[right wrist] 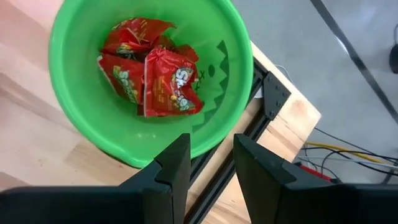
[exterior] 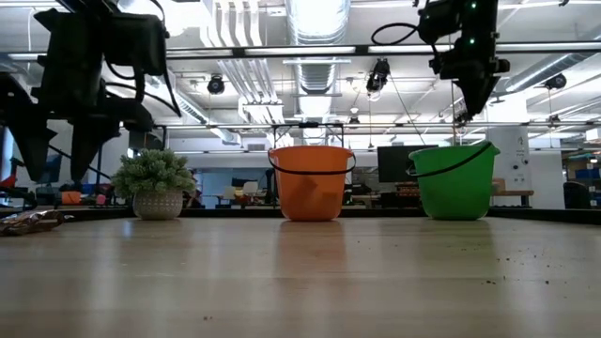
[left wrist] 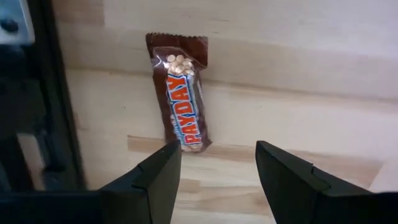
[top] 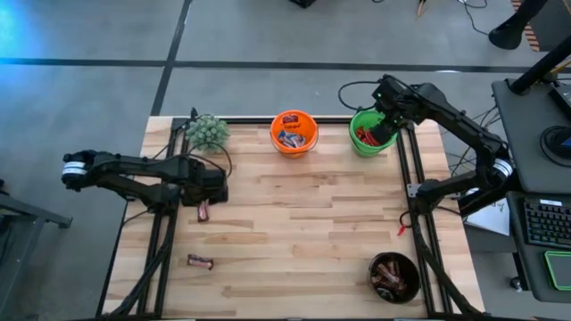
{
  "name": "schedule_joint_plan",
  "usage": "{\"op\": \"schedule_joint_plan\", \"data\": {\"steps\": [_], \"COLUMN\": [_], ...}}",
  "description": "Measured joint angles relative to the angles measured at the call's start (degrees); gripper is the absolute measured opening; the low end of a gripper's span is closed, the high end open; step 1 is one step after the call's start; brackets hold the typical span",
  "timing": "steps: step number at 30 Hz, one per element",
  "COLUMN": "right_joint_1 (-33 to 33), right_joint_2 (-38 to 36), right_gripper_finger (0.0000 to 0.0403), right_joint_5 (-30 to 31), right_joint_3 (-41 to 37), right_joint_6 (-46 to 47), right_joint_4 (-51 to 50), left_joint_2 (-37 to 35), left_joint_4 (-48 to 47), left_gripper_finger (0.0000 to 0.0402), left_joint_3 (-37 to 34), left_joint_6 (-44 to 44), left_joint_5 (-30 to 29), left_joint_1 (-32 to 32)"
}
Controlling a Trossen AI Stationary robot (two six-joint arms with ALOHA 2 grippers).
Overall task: Organize candy in baskets
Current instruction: Put the brown chocolate bar into the black bucket
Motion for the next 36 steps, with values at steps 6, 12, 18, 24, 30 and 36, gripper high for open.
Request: {"op": "schedule_joint_plan", "data": {"steps": [6,12,18,24,30,36], "right_joint_1": [-0.02,0.00,0.00,0.00,0.00,0.00], "right_joint_2": [-1.16,-3.04,-5.09,-7.02,-7.73,-7.78], "right_gripper_finger": [0.0114,0.0114,0.0114,0.0114,0.0114,0.0114], "right_joint_5": [-4.18,-4.38,-4.39,-4.38,-4.41,-8.10], "right_joint_3": [0.00,0.00,0.00,0.00,0.00,0.00], "right_joint_6": [-0.02,-0.02,-0.01,1.07,1.08,2.36], "right_joint_4": [0.00,0.02,0.00,-0.02,-0.02,-0.03], "left_joint_2": [0.05,1.49,4.14,5.75,5.81,5.73], "left_joint_4": [0.86,0.63,0.28,-0.02,0.01,-1.84], "left_gripper_finger": [0.0190,0.0190,0.0190,0.0190,0.0190,0.0190], "left_joint_3": [-0.12,-0.20,-0.24,-0.37,-0.46,-0.48], "left_joint_6": [-12.00,-13.00,-7.26,-5.79,-2.88,-1.49], "left_joint_5": [-0.16,-0.26,-0.28,0.04,0.15,0.15], "left_joint_1": [-0.04,-0.08,-0.20,-0.20,-0.85,-2.43]}}
